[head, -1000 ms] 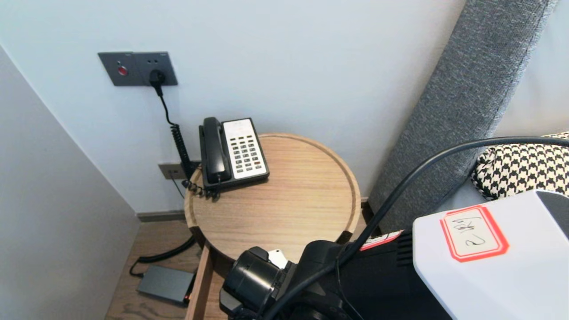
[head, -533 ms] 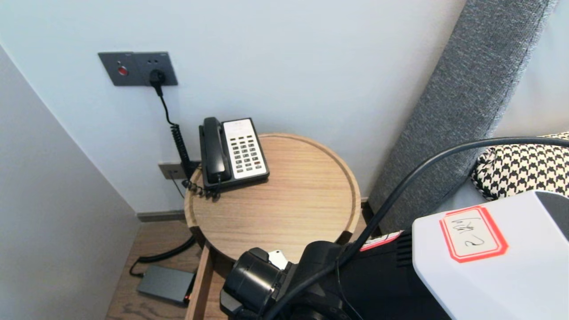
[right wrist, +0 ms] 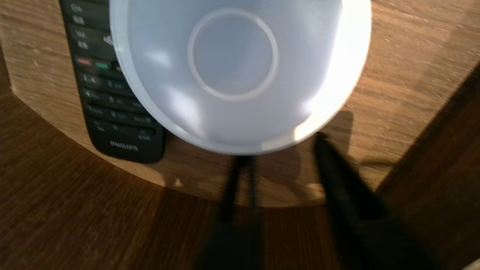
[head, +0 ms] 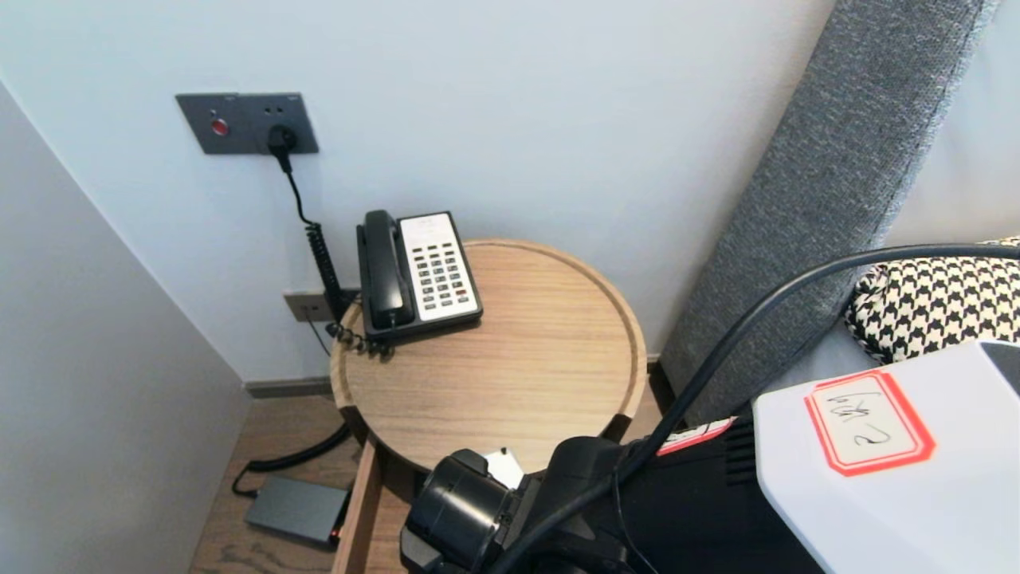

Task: Take the remote control out of the drawer one by one and place them on the table

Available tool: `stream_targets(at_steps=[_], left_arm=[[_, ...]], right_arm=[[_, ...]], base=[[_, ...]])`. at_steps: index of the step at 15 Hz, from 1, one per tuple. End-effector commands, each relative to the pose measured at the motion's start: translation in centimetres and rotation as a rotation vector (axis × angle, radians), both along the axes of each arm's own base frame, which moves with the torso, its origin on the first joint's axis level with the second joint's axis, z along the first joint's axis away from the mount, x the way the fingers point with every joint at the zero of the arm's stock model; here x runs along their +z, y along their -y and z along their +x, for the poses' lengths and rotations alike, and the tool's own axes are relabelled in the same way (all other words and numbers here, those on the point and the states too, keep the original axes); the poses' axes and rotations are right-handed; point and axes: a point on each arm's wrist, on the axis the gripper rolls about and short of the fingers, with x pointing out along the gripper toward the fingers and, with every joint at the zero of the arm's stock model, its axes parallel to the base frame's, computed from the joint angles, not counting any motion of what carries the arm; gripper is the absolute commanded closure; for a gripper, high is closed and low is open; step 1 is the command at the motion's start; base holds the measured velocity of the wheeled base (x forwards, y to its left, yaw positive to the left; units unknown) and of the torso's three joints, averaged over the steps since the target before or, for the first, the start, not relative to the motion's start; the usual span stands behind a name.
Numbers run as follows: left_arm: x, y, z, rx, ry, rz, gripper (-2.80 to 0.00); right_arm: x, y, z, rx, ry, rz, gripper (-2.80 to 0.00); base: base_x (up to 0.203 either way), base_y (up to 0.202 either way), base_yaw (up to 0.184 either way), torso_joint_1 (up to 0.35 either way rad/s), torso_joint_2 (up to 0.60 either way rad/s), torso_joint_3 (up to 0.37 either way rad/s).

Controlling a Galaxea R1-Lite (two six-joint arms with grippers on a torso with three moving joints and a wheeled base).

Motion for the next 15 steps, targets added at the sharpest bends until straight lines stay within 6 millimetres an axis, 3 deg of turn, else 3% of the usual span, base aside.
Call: stream_targets(at_steps=[1,15], left_arm=[[-0.3,0.0,0.1,0.001,-0.011,0.000,0.00],[-0.3,0.0,0.1,0.001,-0.011,0.000,0.00]], right_arm=[[0.8,0.3,-0.3,-0.001,0.008,0.013,-2.80],[1.4,-0.6,0.2,0.029,0.094,0.079,-2.80]], base=[[0.000,0.000,0.000,0.000,0.00,0.000],[0.000,0.000,0.000,0.000,0.00,0.000]])
